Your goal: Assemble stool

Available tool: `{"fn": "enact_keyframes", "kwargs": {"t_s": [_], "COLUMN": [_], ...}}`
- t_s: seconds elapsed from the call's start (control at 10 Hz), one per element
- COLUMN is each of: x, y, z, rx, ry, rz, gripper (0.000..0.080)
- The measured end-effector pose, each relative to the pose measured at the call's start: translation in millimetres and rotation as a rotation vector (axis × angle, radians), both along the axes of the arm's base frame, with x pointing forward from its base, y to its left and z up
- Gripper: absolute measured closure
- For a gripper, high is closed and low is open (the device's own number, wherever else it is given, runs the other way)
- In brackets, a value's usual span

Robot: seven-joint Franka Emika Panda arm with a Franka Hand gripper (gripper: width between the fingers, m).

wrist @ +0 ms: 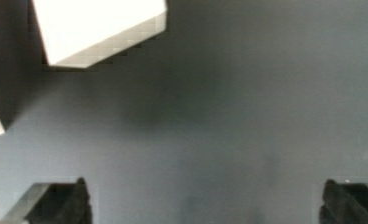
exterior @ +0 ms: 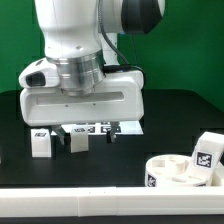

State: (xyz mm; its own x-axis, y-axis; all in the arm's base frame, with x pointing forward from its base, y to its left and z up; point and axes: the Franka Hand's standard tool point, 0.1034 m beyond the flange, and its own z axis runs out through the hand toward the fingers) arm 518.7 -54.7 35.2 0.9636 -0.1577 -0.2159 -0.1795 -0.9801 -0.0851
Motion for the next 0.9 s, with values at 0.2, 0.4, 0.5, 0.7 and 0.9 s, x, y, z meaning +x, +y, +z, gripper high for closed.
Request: {"fn": "enact_keyframes", "kwargs": {"t_s": [0.2, 0.4, 0.5, 0.7, 0.9], "x": [-1.7, -12.1, -8.6, -15.6, -25.0], "y": [-8.4, -17.8, -18.6, -15.5, -16.3], "z": [5.2, 15.3, 14.2, 12.5, 6.5], "rx": [-0.001, 0.034, 0.055, 0.089, 0.043], "ry": [0.112, 0.279, 0.321, 0.477, 0.610], "rz": [0.065, 0.135, 0.115, 0.130, 0.147], "gripper": [0.0151, 0.0151, 0.0151, 0.0151, 0.0151]}}
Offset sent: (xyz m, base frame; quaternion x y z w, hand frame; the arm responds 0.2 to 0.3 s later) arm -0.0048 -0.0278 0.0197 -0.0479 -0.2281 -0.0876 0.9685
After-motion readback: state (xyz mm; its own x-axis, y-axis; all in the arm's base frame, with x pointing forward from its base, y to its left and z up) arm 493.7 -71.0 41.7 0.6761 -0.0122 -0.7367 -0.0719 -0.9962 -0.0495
